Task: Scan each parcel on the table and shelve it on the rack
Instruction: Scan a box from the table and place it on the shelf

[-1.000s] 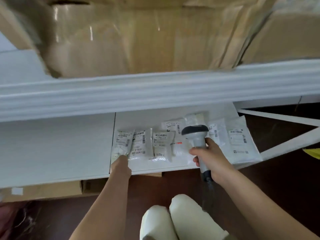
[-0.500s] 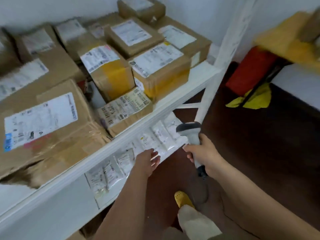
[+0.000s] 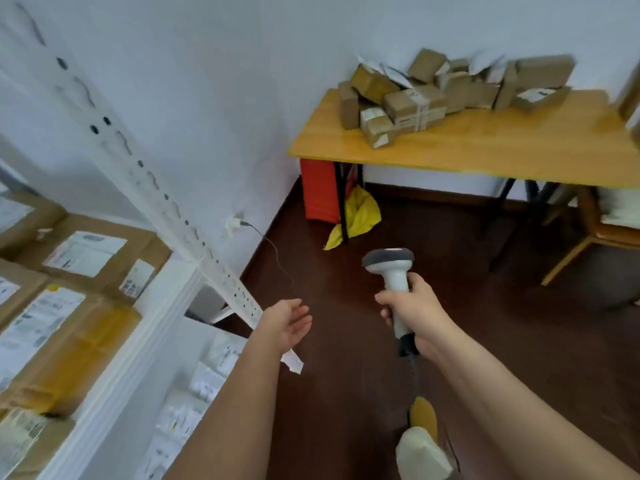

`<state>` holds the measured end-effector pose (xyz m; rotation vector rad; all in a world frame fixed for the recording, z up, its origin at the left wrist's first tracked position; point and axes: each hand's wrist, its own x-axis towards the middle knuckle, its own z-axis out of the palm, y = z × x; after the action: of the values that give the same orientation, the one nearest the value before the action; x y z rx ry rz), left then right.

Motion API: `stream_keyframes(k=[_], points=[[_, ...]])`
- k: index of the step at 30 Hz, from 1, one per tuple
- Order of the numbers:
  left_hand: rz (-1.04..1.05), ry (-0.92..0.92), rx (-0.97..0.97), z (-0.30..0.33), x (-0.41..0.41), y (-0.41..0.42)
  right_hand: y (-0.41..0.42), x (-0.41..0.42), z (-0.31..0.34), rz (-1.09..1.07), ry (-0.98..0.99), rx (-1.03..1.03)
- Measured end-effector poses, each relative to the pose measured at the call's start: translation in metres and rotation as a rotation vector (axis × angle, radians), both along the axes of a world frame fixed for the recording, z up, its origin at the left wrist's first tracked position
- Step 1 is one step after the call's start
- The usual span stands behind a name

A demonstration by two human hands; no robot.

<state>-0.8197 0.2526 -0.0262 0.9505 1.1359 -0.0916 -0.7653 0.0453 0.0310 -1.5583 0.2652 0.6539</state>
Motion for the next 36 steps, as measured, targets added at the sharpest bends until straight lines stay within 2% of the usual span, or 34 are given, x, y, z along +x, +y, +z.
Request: stream_keyframes(k=[5,10,15,20,23,29,36], points=[[-0.083,-0.05,0.053,0.01,0.158,-0.045,-0.047,0.115,0.004,-0.094,-0.042,0.045],[-0.236,-0.104,0.005,0.023,0.295,-0.117,-0.111,0.229,0.021,-0.255,-0.077,0.035],[-0.378,-0.1,-0.018,0.03,0.394,-0.16,-0.153,0.314,0.03,-0.392,-0.094,0.011],[-0.403,-0.04,0.075,0.022,0.511,-0.165,-0.182,0.4,0.029,-0.449,-0.055,0.002],[-0.436,-0.053,0.061,0.02,0.581,-0.173,-0.191,0.456,0.032,-0.503,-0.056,0.036],[-0.537,-0.067,0.065,0.027,0.728,-0.208,-0.208,0.567,0.056,-0.574,-0.137,0.046],[-0.738,-0.06,0.064,0.015,0.839,-0.269,-0.25,0.669,0.044,-0.686,-0.114,0.009]])
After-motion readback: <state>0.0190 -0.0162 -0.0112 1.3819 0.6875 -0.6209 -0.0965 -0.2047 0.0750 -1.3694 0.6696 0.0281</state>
